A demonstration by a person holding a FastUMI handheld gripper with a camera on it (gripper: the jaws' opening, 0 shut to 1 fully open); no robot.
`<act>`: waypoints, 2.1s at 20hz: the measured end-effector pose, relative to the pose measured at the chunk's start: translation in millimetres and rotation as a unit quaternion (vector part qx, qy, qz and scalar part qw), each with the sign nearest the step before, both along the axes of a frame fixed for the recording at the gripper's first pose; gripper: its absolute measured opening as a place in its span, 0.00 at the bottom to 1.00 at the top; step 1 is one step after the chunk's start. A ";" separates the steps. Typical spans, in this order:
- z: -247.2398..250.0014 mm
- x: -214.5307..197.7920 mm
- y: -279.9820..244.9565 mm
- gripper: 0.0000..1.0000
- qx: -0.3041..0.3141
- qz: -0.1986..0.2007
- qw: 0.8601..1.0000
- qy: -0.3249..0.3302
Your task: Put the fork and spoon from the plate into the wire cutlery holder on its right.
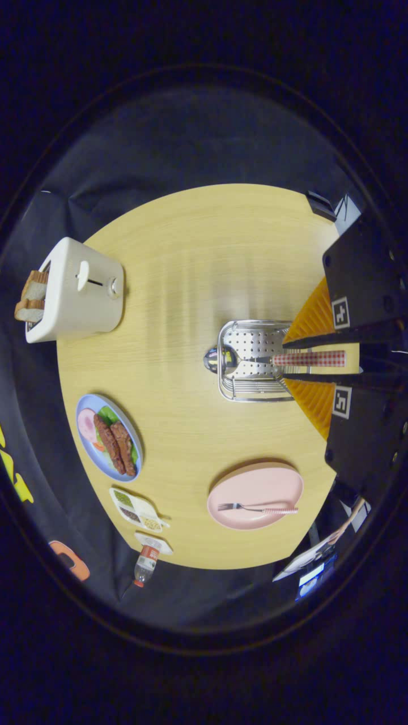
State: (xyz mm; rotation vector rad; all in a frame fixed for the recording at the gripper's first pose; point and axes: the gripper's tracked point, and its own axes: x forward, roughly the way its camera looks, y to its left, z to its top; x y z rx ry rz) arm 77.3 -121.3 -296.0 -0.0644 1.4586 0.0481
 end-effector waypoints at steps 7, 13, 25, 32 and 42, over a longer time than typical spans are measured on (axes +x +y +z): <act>34.0 2.7 37.8 0.61 0.007 0.011 0.996 -0.087; 45.7 -19.1 91.0 0.75 0.010 0.020 0.992 -0.125; -14.9 -68.5 218.0 0.95 0.027 0.026 0.995 -0.090; -75.5 -76.3 265.1 0.95 0.010 0.009 0.997 -0.078; -138.2 -71.4 288.3 0.66 -0.028 0.004 0.995 -0.094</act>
